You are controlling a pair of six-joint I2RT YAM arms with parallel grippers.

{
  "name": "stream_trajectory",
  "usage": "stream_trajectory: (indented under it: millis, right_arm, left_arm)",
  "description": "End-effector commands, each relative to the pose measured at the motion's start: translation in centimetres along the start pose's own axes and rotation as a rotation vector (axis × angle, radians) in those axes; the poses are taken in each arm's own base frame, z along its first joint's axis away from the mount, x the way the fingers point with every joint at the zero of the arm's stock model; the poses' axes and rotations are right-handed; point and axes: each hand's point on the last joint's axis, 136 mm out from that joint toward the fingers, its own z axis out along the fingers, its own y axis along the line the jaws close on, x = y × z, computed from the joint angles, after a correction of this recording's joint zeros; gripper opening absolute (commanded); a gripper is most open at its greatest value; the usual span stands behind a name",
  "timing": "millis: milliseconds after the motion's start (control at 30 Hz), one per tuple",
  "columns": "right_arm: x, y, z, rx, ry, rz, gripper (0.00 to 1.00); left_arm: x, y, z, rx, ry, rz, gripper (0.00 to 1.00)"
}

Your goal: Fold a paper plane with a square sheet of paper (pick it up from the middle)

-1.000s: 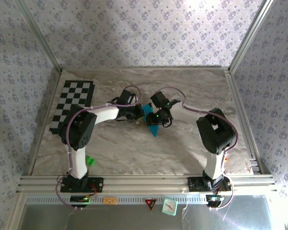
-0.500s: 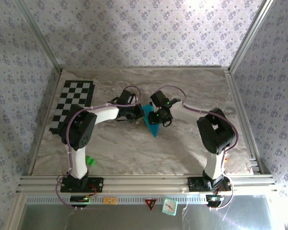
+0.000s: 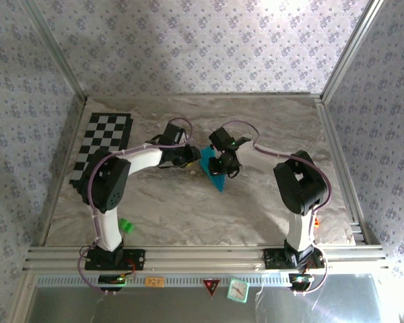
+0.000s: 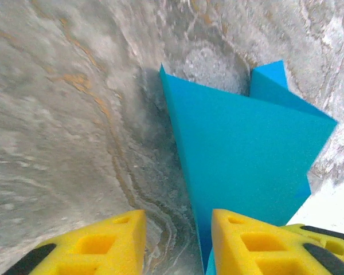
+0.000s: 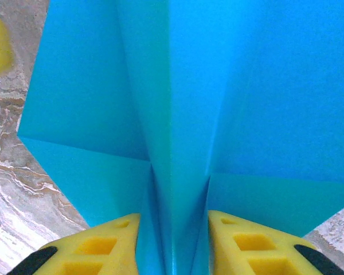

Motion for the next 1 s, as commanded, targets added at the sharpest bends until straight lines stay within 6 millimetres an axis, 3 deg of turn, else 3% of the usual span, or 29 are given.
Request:
stream_trajectory:
  millis: [0,500,700,967]
  right_arm:
    - [0.4,-0.3,0.4,0.042,0.032,0.024,0.34]
    - [1.1,-0.9,1.2,0.085,0.062,0.042,0.29]
    - [0.9,-0.9,0.8,0.079,0.054,0.062,0.18]
    - [-0.7,-2.1,-1.2,0.084,-0.02,0.146,0.05]
  left_arm:
    - [-1.2,0.2,-2.3,-0.014,-0.066,0.004,0.43]
    - [-2.1,3.2,-4.6,-0.105,-0.13,-0.011,0.64]
    - [-2.5,4.0,-5.6,-0.133,-0.161,-0.014,0.75]
    - [-3.1,5.4,-8.1,-0.204,-0.23,0.011,0.92]
